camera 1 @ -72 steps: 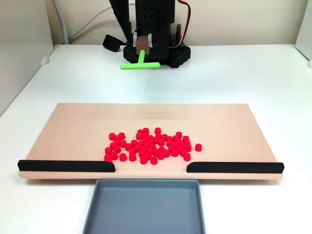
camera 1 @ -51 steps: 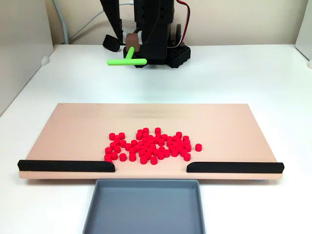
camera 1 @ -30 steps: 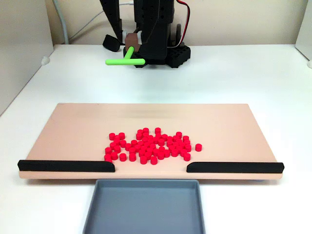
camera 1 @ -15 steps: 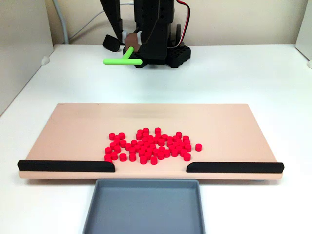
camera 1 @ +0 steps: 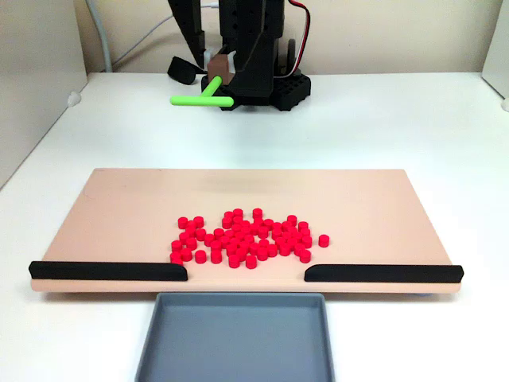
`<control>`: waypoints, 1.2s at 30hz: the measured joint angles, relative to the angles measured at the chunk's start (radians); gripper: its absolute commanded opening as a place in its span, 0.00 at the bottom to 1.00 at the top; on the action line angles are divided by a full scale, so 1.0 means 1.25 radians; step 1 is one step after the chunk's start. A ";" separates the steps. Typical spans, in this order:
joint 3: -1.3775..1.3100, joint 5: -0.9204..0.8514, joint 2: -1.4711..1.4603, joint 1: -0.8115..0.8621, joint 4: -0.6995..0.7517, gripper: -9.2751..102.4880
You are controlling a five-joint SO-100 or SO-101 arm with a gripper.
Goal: Gather the left side granules
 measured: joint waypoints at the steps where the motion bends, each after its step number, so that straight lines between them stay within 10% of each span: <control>1: 0.000 0.007 0.000 -0.006 0.000 0.08; 36: -0.023 0.687 -0.074 -0.298 0.000 0.08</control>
